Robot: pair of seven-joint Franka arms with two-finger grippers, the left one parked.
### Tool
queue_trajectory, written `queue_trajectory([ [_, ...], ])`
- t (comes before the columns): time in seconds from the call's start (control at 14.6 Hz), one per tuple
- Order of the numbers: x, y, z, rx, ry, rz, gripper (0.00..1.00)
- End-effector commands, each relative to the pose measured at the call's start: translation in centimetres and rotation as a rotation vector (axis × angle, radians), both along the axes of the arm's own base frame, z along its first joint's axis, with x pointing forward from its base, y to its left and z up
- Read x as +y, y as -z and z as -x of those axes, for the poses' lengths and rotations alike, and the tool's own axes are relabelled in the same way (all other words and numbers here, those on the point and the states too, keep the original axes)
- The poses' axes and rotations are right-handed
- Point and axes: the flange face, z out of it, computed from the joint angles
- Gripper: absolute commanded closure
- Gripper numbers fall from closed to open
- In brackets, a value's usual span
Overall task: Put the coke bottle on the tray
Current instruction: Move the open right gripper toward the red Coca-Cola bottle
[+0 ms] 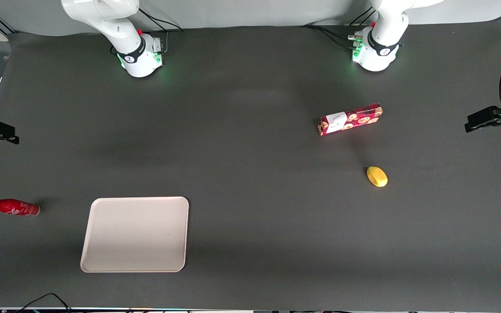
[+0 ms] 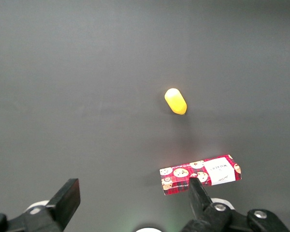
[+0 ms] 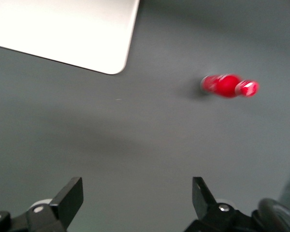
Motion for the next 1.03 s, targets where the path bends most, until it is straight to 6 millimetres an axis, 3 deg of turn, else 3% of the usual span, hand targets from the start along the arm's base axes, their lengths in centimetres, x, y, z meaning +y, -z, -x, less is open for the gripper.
queue_trajectory([
  [0.0,-2.7,2.8,-2.7,-0.009,-0.195,0.088,0.00],
  [0.34,-9.1,9.1,-4.7,-0.080,-0.404,0.089,0.00],
  [0.55,-10.4,11.6,-6.1,-0.097,-0.507,0.114,0.00],
  [0.82,-10.6,13.1,-7.4,-0.089,-0.621,0.155,0.00],
  [0.96,-11.4,15.3,-7.9,-0.116,-0.666,0.141,0.00],
])
